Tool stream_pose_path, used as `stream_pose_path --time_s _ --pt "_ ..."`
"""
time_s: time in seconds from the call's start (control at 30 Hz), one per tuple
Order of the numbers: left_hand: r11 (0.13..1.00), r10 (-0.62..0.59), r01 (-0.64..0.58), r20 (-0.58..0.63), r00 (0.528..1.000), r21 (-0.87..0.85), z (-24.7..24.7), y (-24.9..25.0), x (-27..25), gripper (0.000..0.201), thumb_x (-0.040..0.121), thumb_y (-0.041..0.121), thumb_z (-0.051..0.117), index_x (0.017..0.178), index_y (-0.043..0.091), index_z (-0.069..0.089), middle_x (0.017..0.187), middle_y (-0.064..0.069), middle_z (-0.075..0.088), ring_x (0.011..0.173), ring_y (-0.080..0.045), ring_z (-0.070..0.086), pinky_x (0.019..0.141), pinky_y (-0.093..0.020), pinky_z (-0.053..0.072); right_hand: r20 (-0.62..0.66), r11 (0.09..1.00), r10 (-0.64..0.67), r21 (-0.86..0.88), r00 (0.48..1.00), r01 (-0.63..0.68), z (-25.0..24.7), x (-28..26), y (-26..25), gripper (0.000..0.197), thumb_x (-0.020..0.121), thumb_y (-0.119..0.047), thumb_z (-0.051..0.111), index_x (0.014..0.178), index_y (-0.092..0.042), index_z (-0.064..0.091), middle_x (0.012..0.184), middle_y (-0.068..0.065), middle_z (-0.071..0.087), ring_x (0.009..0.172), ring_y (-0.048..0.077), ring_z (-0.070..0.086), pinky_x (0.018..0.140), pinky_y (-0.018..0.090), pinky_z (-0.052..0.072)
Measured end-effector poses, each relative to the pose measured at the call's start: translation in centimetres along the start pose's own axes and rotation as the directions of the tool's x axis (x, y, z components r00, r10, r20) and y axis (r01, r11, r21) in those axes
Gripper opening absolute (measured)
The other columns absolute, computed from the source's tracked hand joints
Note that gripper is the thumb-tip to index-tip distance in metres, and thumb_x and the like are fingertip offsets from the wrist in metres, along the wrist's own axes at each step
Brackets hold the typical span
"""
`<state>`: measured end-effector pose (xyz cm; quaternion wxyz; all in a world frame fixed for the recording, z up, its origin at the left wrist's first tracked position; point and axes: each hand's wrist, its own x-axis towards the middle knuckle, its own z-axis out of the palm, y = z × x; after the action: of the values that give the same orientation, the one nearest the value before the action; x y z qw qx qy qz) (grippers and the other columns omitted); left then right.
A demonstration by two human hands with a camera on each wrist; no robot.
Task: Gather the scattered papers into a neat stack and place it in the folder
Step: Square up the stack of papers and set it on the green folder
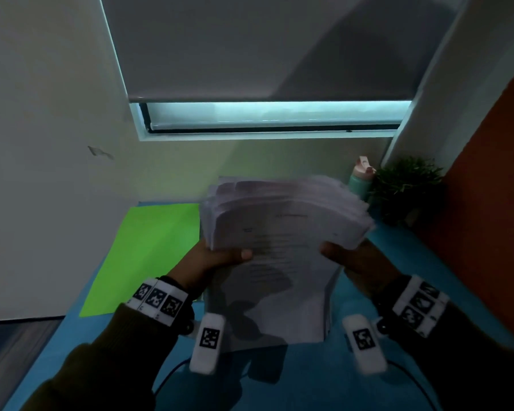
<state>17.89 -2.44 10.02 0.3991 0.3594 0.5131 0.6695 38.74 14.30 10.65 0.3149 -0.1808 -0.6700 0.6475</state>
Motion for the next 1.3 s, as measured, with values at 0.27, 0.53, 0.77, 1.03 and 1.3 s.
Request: stream_pose_path --time_s 0.27,0.53,0.77,1.03,1.3 --pt "0.973 0.231 -0.223 -0.178 0.956 0.066 2.9 3.7 1.4 0.023 0.072 0.020 0.079 0.095 0.017 0.079 0.101 -0.003 0.078 0.095 -0.020 0.072 0.088 -0.037 0.057 -0.226 0.959 -0.225 -0.225 0.948 0.174 3.9 1.4 -4.5 0.010 0.092 -0.038 0.057 0.092 -0.046 0.064 0.086 -0.036 0.066 0.090 -0.015 0.061 0.090 0.019 0.046" --pt "0.883 0.467 -0.414 -0.317 0.826 0.222 2.1 4.1 1.0 0.056 0.064 0.035 0.080 0.113 0.017 0.061 0.112 -0.007 0.068 0.101 -0.019 0.065 0.092 -0.041 0.055 -0.145 0.988 -0.148 -0.055 0.978 0.141 1.3 0.1 -2.7 0.054 0.053 -0.049 0.087 0.102 -0.034 0.072 0.111 0.000 0.073 0.105 0.020 0.068 0.097 0.048 0.051" --pt "0.769 0.621 -0.438 -0.383 0.684 0.466 3.6 6.0 1.1 0.035 0.076 0.062 0.058 0.086 0.029 0.063 0.087 0.010 0.066 0.084 -0.003 0.060 0.078 -0.022 0.046 -0.139 0.979 -0.189 0.056 0.972 0.198 -0.5 0.3 -2.6 0.054 0.059 -0.029 0.089 0.109 -0.024 0.071 0.116 0.007 0.070 0.110 0.027 0.065 0.100 0.052 0.047" --pt "0.729 0.639 -0.390 -0.355 0.683 0.563 4.1 5.8 2.1 0.023 0.083 0.029 0.064 0.067 0.012 0.063 0.061 0.005 0.058 0.062 -0.003 0.050 0.062 -0.024 0.041 0.038 0.967 -0.158 0.206 0.987 0.147 -1.3 -0.5 -1.5 0.062 0.046 -0.040 0.093 0.105 -0.033 0.074 0.113 -0.003 0.071 0.106 0.014 0.066 0.087 0.025 0.053" --pt "0.781 0.615 -0.466 -0.378 0.692 0.416 4.5 6.3 2.0 0.030 0.084 0.036 0.051 0.082 0.011 0.068 0.083 -0.006 0.068 0.083 -0.014 0.060 0.079 -0.028 0.045 -0.073 0.980 -0.153 0.116 0.986 0.161 -1.2 -0.1 -1.2 0.060 0.046 -0.053 0.090 0.101 -0.033 0.076 0.112 -0.003 0.072 0.107 0.017 0.067 0.096 0.032 0.051"
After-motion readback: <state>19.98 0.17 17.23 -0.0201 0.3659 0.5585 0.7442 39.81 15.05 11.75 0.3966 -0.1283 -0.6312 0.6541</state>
